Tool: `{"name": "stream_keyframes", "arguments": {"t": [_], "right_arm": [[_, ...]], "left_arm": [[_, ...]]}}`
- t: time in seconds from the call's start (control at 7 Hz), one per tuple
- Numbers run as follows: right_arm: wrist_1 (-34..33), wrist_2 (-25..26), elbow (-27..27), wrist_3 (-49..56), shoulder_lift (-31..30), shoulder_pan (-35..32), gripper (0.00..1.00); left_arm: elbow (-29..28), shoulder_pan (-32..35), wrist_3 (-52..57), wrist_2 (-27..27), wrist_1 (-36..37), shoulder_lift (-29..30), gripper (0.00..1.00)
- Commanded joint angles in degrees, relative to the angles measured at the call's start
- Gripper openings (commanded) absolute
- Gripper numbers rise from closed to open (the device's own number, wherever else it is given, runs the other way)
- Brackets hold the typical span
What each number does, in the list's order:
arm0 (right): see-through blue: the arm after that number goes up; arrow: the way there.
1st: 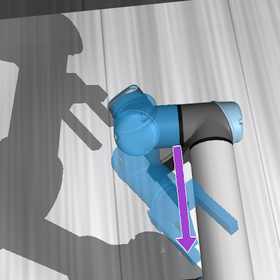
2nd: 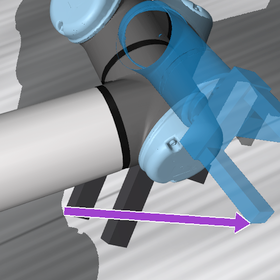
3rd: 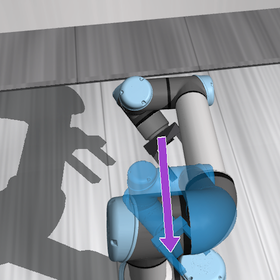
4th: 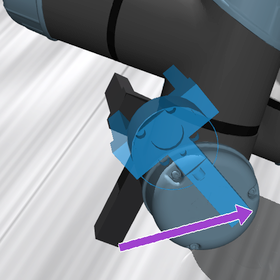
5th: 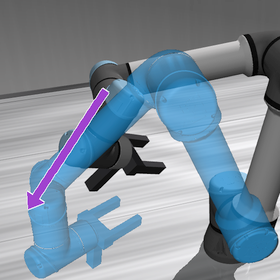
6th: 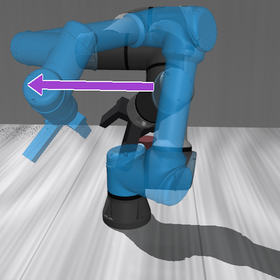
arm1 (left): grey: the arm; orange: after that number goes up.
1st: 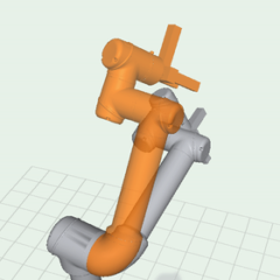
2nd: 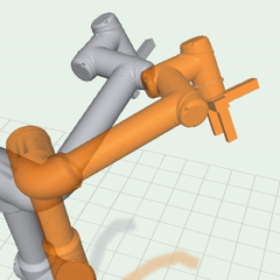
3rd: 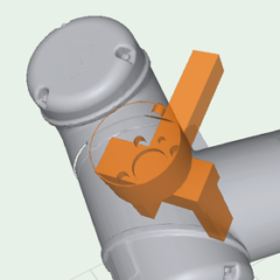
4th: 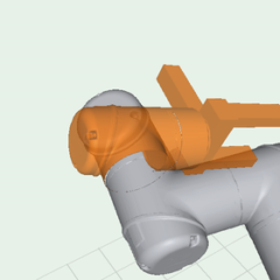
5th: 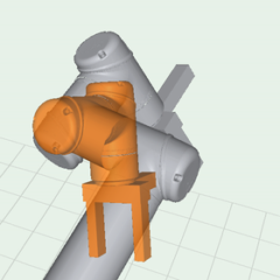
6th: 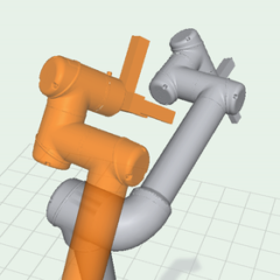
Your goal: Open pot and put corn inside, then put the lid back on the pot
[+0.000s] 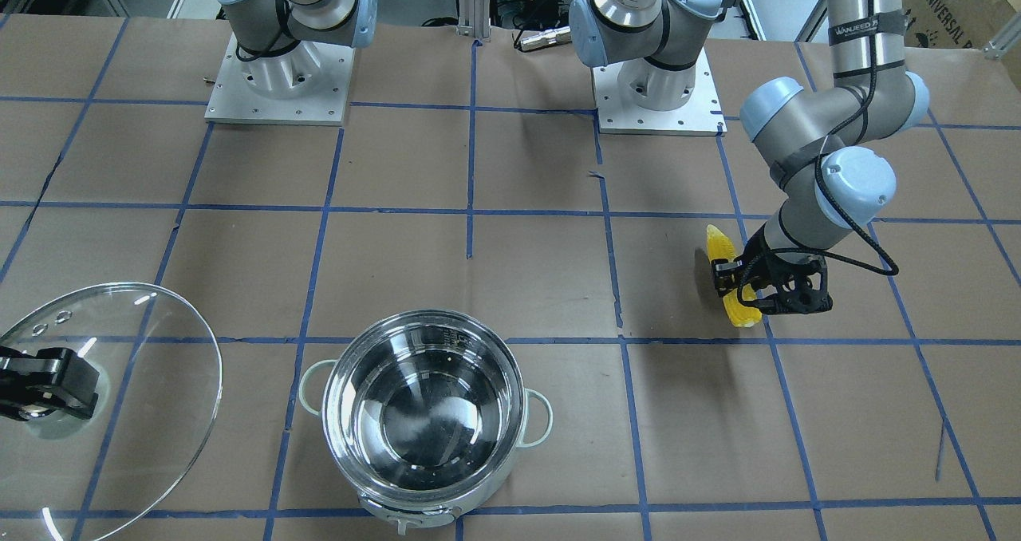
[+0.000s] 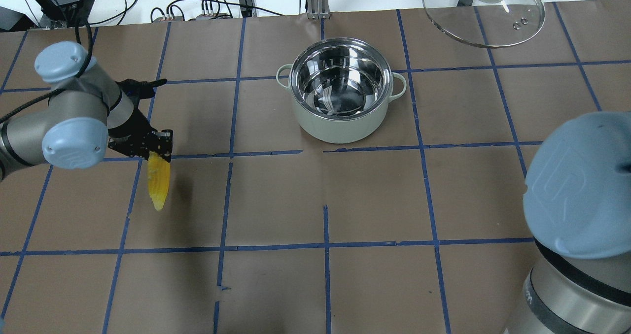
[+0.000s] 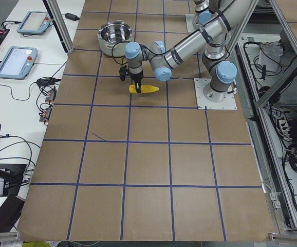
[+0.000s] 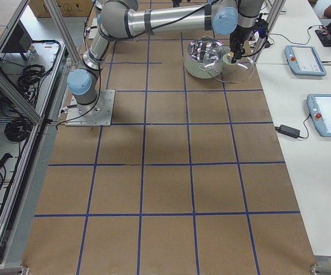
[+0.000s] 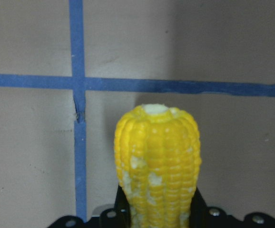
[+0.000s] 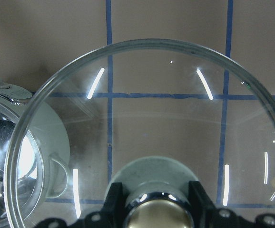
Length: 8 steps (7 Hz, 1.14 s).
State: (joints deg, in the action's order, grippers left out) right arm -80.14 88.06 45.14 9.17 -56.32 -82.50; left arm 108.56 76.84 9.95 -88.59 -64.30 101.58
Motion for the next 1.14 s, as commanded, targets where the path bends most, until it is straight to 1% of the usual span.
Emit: {"name": "stream_keyframes", "arguments": {"t": [0.0, 0.14, 0.29, 0.57, 0.71, 1.0], "right_arm": [[-0.10, 0.45, -0.06, -0.29, 0.07, -0.65, 0.06], [-0.10, 0.53, 0.03, -0.30, 0.15, -0.65, 0.06], [-0.01, 0.53, -0.14, -0.38, 0.07, -0.65, 0.06], [-0.10, 0.45, -0.06, -0.47, 0.59, -1.17, 0.06], [-0.27, 0.53, -0.14, -0.65, 0.77, -1.61, 0.06], [-1.07, 0.53, -0.06, -0.65, 1.21, -1.61, 0.06]], "left_arm": [[-14.19, 8.11, -7.38, 2.02, -11.68, 0.97, 0.20], [-20.34, 11.63, -11.49, 3.07, -14.68, 3.42, 0.20], [-26.41, 15.75, -14.06, 3.34, -15.58, 6.23, 0.20], [-35.83, 24.01, -18.99, 3.08, -14.63, 14.21, 0.20], [-40.75, 25.79, -23.44, 3.51, -13.67, 17.30, 0.20], [-50.16, 29.40, -26.55, 3.08, -13.75, 24.24, 0.20]]}}
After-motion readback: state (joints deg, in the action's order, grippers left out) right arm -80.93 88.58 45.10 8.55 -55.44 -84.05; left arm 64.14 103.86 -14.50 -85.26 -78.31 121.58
